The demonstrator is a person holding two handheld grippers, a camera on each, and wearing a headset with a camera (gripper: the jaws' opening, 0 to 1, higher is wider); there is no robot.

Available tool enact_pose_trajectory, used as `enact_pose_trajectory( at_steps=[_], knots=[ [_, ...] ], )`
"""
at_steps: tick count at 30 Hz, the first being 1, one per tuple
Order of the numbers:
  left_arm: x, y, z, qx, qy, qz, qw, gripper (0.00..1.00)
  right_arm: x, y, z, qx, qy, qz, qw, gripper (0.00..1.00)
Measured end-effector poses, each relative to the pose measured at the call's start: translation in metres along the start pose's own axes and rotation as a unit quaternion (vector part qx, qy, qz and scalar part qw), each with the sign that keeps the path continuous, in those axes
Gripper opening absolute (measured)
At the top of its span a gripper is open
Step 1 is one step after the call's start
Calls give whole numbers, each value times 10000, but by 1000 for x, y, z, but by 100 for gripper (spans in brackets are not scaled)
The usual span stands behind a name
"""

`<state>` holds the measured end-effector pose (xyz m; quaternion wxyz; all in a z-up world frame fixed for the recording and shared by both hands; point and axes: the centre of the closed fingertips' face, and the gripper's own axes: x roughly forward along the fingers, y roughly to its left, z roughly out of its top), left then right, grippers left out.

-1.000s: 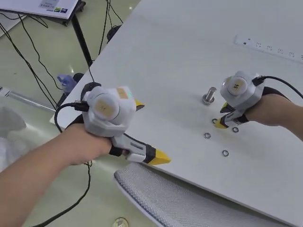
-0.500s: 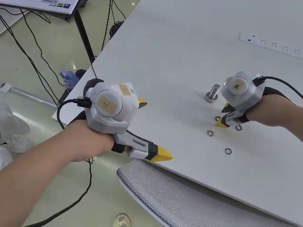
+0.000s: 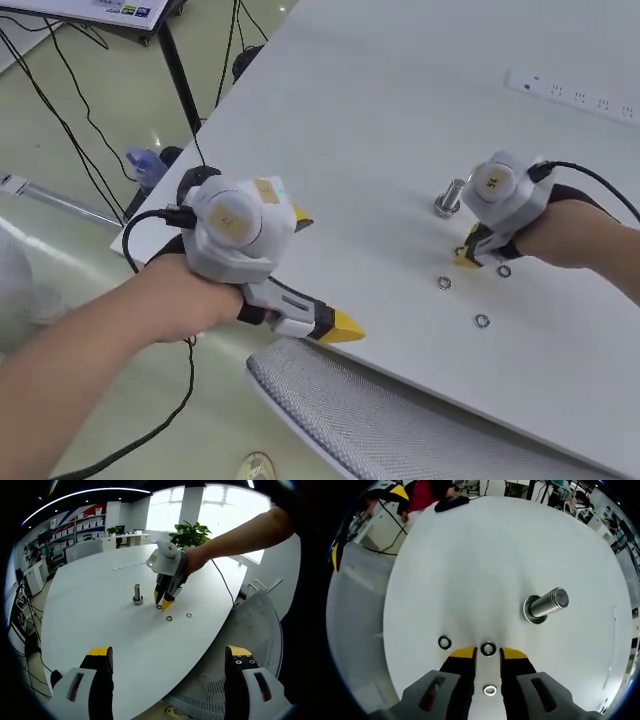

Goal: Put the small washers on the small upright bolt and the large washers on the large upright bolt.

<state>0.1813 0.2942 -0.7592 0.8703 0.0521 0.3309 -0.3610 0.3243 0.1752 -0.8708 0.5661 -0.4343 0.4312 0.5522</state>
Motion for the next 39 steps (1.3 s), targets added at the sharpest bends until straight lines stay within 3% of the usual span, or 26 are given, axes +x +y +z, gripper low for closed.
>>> enact_pose_trajectory(
  at_steps=[16,32,39],
  knots=[
    [-4,1,-4,35,46,6,10000,91,-1,2,-1,-146,414,-56,9990,13],
    [-6,-2,-2,55,46,32,10000,90,-2,1,-5,76,301,-9,9995,12],
    [-4,-3,-1,56,27,29,10000,90,-17,3,-9,180,260,-23,9995,12]
  ],
)
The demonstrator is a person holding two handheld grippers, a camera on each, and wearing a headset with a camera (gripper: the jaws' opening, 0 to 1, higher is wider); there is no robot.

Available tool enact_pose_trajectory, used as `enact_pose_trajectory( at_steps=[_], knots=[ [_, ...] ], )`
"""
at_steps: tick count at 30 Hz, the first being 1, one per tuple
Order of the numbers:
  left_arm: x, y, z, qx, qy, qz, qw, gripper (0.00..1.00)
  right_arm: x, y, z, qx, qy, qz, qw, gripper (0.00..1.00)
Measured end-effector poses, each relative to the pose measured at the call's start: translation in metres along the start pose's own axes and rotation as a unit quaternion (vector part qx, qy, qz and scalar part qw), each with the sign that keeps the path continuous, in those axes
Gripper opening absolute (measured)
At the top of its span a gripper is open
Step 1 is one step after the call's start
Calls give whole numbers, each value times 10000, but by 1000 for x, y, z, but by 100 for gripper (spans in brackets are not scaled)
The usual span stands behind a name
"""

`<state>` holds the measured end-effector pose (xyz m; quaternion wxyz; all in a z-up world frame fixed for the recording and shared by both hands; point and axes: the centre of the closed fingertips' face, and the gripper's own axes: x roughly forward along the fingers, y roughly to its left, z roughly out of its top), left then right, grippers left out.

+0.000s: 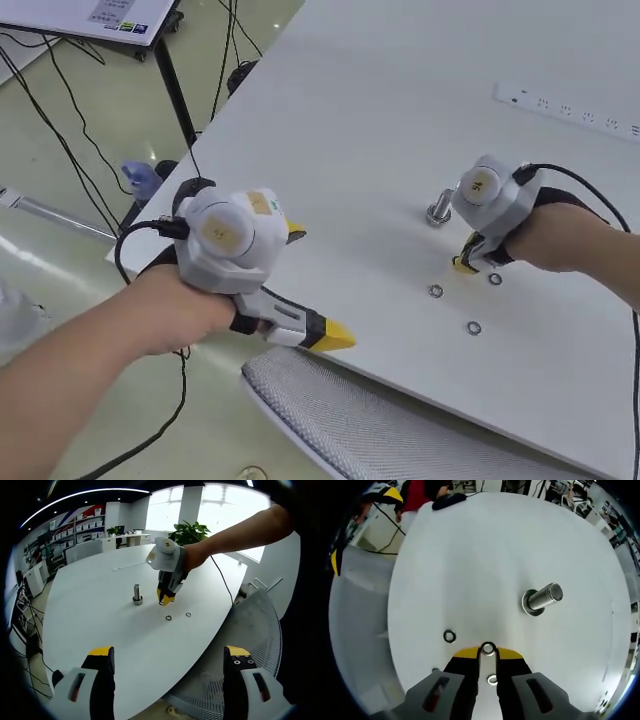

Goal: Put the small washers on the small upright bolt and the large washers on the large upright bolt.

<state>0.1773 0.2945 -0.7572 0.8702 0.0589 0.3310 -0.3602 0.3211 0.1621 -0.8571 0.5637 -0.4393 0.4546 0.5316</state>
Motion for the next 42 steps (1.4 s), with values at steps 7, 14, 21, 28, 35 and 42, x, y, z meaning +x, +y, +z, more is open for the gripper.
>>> enact_pose_trajectory(
  at_steps=[7,14,21,28,35,42],
  knots=[
    [4,1,4,28,-36,-12,10000,90,-15,1,-11,205,-64,-1,9998,12],
    [7,-2,8,62,-51,-26,10000,91,-27,4,-20,338,-118,12,9994,12],
    [6,-3,9,73,-36,-11,10000,92,-37,4,-35,449,-116,8,9989,12],
    [3,-1,10,63,-88,70,9999,93,-47,-4,-54,659,-126,-60,9977,12],
    [4,-2,8,77,-61,72,9999,93,-54,-10,-65,819,-138,-120,9965,12],
    [5,-1,7,70,-73,106,9999,92,-60,-24,-74,964,-113,-221,9950,12]
  ],
)
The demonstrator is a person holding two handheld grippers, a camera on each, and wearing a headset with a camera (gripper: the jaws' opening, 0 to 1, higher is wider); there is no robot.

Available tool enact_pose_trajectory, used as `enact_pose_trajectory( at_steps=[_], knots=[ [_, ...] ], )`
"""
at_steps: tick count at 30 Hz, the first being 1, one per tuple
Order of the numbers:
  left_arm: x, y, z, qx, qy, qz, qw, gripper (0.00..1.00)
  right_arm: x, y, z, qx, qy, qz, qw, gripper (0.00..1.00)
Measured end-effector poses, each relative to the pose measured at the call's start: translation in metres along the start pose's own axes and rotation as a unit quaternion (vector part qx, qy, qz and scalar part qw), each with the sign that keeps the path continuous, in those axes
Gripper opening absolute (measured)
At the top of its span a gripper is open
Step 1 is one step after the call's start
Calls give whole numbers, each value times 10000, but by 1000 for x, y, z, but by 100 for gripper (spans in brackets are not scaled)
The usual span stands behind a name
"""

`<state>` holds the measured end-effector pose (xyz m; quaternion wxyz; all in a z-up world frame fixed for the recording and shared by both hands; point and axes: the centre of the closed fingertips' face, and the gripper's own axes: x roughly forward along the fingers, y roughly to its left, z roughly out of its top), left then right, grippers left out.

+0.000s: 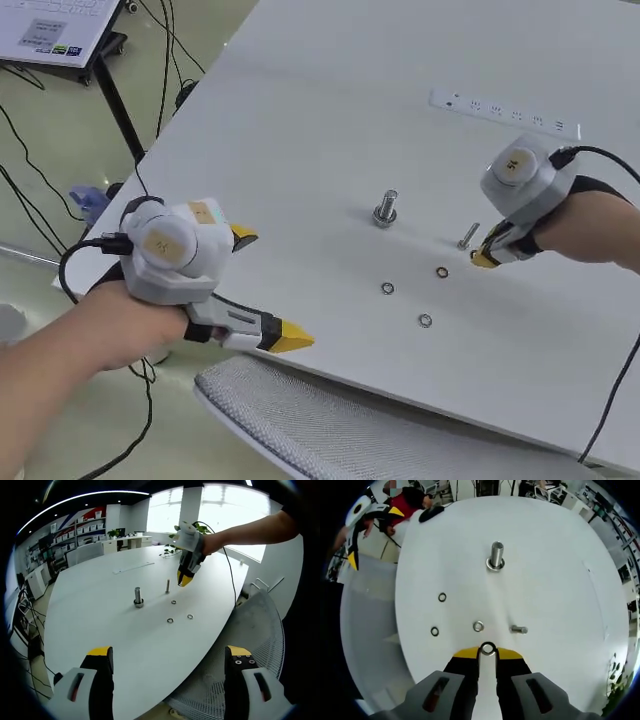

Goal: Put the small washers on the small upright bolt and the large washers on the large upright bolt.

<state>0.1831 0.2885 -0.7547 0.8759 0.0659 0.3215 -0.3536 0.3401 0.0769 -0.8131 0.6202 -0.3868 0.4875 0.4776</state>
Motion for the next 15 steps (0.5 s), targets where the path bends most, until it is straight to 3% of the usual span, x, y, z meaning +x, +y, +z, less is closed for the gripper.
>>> enact_pose_trajectory(
  at_steps=[15],
  knots=[
    [2,5,-1,-36,19,33,10000,92,-8,-32,10,96,-155,-261,9995,12]
  ],
)
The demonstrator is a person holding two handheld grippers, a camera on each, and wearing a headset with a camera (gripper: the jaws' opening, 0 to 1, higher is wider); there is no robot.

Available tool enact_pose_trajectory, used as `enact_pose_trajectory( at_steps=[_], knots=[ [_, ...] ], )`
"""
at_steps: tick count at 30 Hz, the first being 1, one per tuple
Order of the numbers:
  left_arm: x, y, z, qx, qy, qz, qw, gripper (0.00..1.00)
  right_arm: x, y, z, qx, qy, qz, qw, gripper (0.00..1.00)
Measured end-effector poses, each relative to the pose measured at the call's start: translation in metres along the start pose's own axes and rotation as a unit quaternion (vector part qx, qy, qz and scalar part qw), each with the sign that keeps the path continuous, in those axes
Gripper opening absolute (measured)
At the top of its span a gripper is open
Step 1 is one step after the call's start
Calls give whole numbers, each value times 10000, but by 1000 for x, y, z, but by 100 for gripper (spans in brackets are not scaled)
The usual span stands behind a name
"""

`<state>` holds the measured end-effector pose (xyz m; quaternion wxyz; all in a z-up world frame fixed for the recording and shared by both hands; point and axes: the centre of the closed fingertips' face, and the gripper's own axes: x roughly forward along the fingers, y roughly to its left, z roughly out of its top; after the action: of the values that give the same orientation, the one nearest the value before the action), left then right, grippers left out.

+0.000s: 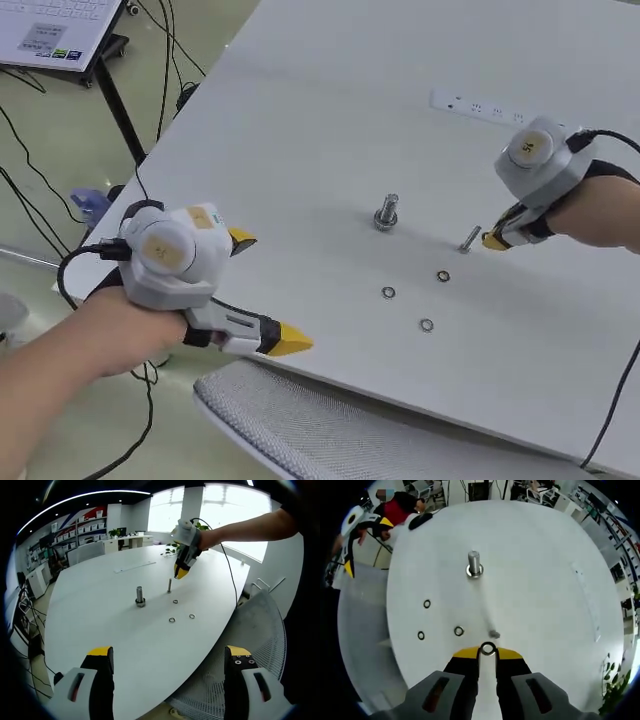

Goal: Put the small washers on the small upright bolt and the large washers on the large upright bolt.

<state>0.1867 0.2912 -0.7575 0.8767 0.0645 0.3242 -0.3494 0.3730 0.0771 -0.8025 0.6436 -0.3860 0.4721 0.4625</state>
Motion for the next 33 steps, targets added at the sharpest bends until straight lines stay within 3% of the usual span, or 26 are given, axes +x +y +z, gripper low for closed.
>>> enact_pose_trajectory(
  at_steps=[7,18,33],
  knots=[
    [3,3,2,11,3,-19,10000,92,3,-13,7,-30,-33,-43,10000,12],
    [3,9,2,9,19,7,10000,92,9,-11,12,-102,-6,25,9999,12],
    [3,9,0,-19,49,-22,10000,91,14,-10,11,-116,92,62,9999,12]
  ],
)
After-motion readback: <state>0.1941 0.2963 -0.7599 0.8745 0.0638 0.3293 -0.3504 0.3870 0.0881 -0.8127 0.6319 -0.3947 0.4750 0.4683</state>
